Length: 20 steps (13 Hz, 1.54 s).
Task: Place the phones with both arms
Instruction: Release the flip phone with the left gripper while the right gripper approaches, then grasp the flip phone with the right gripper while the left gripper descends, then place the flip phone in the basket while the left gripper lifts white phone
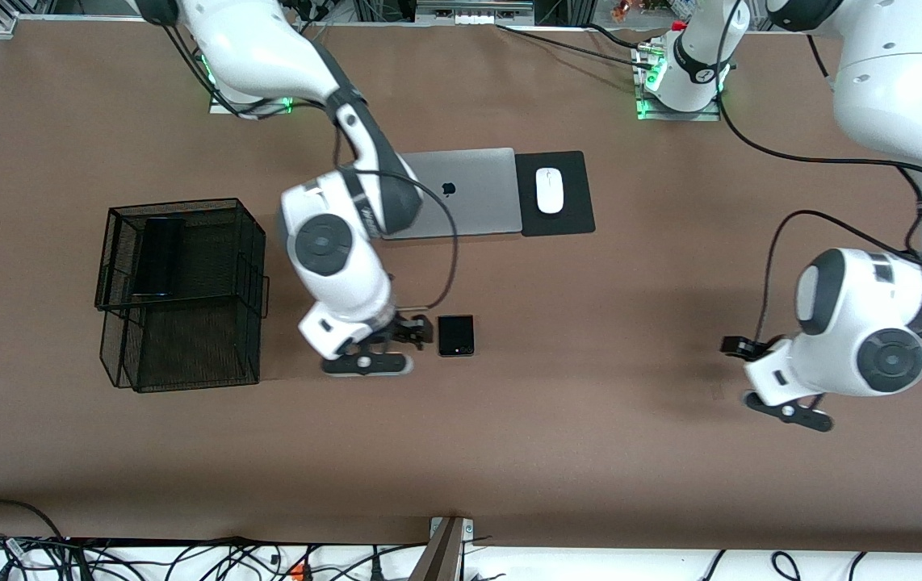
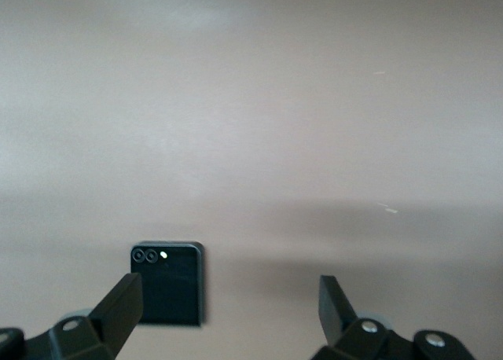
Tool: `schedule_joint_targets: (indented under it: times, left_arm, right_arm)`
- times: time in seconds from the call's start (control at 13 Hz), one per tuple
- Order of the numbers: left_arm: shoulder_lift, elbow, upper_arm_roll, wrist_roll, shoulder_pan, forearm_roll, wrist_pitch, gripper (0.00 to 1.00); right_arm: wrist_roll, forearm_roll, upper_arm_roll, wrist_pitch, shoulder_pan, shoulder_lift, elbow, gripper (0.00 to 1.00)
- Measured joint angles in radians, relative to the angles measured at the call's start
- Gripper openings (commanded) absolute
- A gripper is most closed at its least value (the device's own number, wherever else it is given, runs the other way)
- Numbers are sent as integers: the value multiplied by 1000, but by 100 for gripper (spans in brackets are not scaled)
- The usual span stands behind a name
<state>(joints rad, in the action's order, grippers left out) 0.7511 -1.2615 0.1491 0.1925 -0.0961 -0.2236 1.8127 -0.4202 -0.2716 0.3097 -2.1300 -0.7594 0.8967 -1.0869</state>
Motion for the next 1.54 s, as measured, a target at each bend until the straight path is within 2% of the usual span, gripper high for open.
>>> schedule_joint_targets:
  times: [0.31,0.61,0.92,1.15,1.54]
  left_arm:
    - [-1,-55,-3,47,-113,-35,83,100]
    - [-17,-124,-2,293,-271,-36,205,100]
    - [-36,-263,4,355,-385,-36,384,100]
    - [-50,-327,13,361,-465,-36,468,100]
    - [-53,-410,23,363,-512,-35,570,100]
  right_arm:
    - [-10,0,-1,-148,-75,121,19,99]
    - [-10,0,0,-213,-102,174,23,99]
    - [-9,0,0,-220,-115,193,24,99]
    - [-8,0,0,-220,-121,205,24,99]
    - [-8,1,0,-218,-126,212,20,99]
